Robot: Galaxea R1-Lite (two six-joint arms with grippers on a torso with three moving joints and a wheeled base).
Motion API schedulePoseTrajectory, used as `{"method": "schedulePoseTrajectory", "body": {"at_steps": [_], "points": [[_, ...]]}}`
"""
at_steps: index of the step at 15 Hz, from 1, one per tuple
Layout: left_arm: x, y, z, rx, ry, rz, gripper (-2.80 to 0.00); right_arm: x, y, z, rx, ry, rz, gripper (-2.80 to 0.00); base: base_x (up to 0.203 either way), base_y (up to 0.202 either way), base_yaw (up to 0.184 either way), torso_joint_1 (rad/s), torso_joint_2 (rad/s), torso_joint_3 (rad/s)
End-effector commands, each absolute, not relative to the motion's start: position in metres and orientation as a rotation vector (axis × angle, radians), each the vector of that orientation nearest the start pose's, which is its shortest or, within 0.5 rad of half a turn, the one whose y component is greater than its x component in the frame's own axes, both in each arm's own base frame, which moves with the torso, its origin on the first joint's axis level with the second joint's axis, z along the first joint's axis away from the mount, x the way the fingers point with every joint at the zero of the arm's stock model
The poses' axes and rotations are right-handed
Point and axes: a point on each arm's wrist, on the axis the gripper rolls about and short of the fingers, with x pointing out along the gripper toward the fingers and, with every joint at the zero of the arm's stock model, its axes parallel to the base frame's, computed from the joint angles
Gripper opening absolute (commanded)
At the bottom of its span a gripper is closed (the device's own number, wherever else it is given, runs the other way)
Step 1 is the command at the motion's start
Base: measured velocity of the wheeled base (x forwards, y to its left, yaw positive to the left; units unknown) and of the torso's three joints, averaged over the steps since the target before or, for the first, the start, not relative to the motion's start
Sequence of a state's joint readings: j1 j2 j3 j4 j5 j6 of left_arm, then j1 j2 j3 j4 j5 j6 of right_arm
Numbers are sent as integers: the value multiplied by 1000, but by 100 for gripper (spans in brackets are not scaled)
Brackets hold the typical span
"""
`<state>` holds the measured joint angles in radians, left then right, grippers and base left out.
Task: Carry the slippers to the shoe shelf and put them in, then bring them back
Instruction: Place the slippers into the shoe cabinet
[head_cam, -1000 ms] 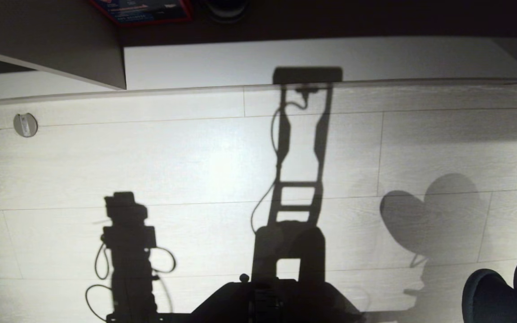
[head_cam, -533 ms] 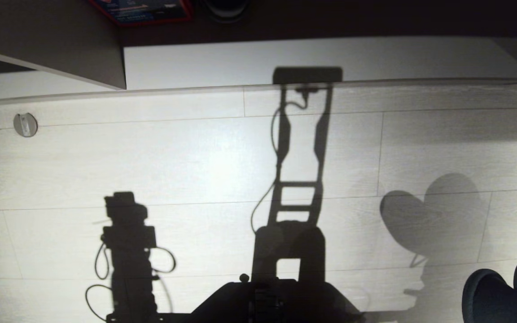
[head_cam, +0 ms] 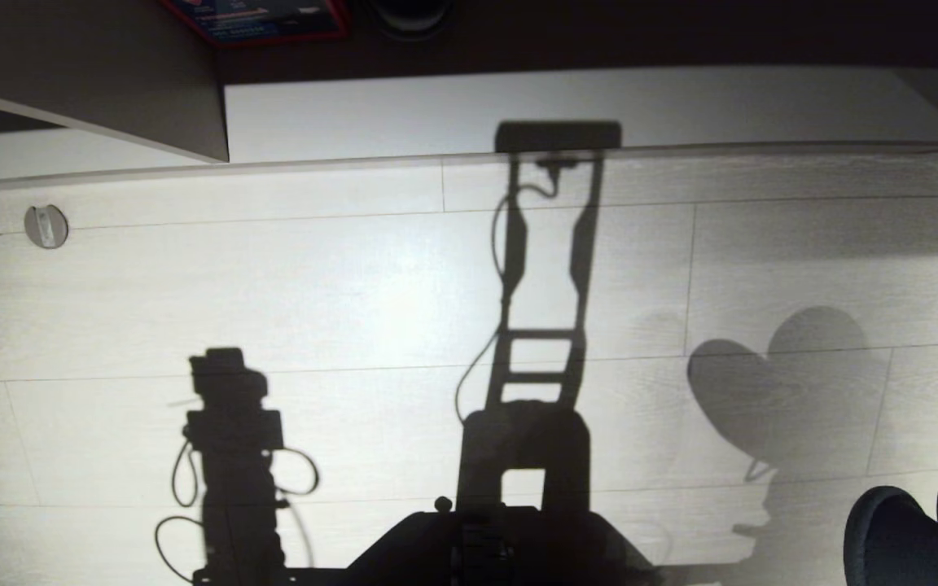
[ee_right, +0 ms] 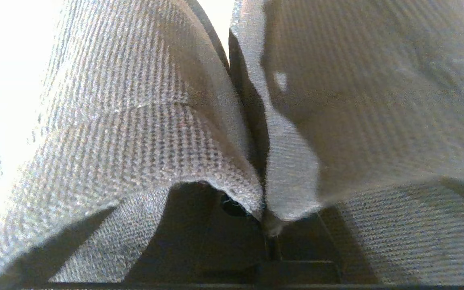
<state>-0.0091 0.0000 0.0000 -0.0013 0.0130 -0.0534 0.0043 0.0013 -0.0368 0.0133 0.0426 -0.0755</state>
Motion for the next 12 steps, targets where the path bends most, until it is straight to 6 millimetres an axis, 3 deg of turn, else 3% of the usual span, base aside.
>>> {"method": "schedulePoseTrajectory", "body": {"at_steps": [1, 4, 7, 12], "points": [[-23, 1, 76, -54, -2, 5, -280, -29, 1, 96, -78, -61, 57, -280, 0, 0, 0, 0, 0, 0], [-23, 1, 76, -54, -2, 5, -280, -31, 2, 137, -74, -87, 90, -280, 0, 0, 0, 0, 0, 0], [-23, 1, 76, -54, -2, 5, -280, -19, 2, 183, -69, -79, 104, -280, 0, 0, 0, 0, 0, 0], [-23, 1, 76, -54, -2, 5, -280, 10, 2, 219, -70, -50, 87, -280, 0, 0, 0, 0, 0, 0]]}}
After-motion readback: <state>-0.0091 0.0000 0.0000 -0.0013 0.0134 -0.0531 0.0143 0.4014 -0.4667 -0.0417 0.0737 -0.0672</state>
